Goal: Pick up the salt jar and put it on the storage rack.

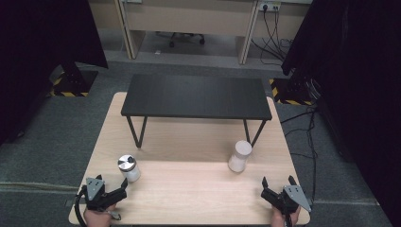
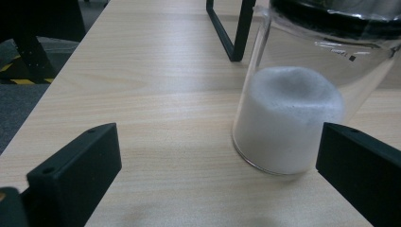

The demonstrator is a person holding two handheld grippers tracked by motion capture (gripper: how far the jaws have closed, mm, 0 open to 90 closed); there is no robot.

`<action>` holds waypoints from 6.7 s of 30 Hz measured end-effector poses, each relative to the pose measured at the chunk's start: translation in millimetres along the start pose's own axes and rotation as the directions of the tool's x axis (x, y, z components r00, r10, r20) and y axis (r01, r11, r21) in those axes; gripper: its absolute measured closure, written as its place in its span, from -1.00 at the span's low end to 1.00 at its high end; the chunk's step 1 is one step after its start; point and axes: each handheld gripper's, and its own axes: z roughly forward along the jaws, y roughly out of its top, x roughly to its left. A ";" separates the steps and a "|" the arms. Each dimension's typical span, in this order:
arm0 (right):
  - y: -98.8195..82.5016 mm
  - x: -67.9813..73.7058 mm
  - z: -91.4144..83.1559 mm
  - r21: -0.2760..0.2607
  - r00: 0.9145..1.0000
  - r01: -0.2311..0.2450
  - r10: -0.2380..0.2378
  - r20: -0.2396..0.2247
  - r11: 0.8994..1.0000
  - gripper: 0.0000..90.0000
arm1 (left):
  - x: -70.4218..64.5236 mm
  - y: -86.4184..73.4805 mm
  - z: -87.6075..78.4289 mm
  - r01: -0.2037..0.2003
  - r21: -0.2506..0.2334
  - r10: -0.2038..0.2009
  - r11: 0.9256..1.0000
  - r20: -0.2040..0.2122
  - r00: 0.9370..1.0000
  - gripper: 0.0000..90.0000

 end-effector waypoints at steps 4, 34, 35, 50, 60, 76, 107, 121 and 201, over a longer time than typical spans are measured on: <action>-0.5 -0.8 -0.3 -0.003 1.000 -0.003 0.003 -0.003 1.000 -0.99 | -1.7 -0.1 -0.1 -0.014 0.000 0.014 1.000 -0.002 1.000 -1.00; -0.8 -3.7 0.0 -0.007 1.000 -0.006 0.005 -0.020 1.000 -0.99 | -22.6 29.5 12.9 -0.047 0.022 0.046 0.999 0.069 0.997 -0.98; -1.0 -3.8 0.0 -0.008 1.000 -0.005 0.005 -0.021 1.000 -0.99 | -23.6 30.7 14.0 -0.048 0.022 0.046 0.999 0.069 0.997 -0.98; -2.0 -2.6 -0.1 -0.013 1.000 0.016 -0.016 -0.022 1.000 -0.99 | -29.0 38.2 32.0 -0.056 0.044 0.054 0.997 0.050 0.997 -0.93; -1.7 -1.5 0.0 -0.011 0.999 0.029 -0.029 -0.022 1.000 -0.99 | -33.1 44.3 42.1 -0.047 0.068 0.044 0.997 0.051 0.998 -0.94; -2.3 -0.9 -0.5 -0.014 0.999 0.034 -0.035 -0.020 0.999 -0.99 | -43.6 41.7 46.8 -0.037 0.075 0.037 0.996 0.006 0.999 -0.67; -5.3 -2.4 -1.9 -0.033 1.000 0.018 -0.019 -0.019 0.999 -0.99 | -44.8 50.2 39.3 -0.042 0.090 0.040 0.995 0.025 0.999 -0.32; -6.3 -4.5 -2.3 -0.040 0.999 0.011 -0.013 -0.029 0.999 -0.99 | -58.1 87.8 26.2 -0.087 0.084 0.080 0.993 0.083 0.993 -0.32; -9.8 -4.7 -2.0 -0.065 1.000 0.012 -0.013 -0.027 0.998 -0.99 | -101.8 278.3 91.6 -0.168 -0.046 0.172 0.985 0.113 0.979 -0.32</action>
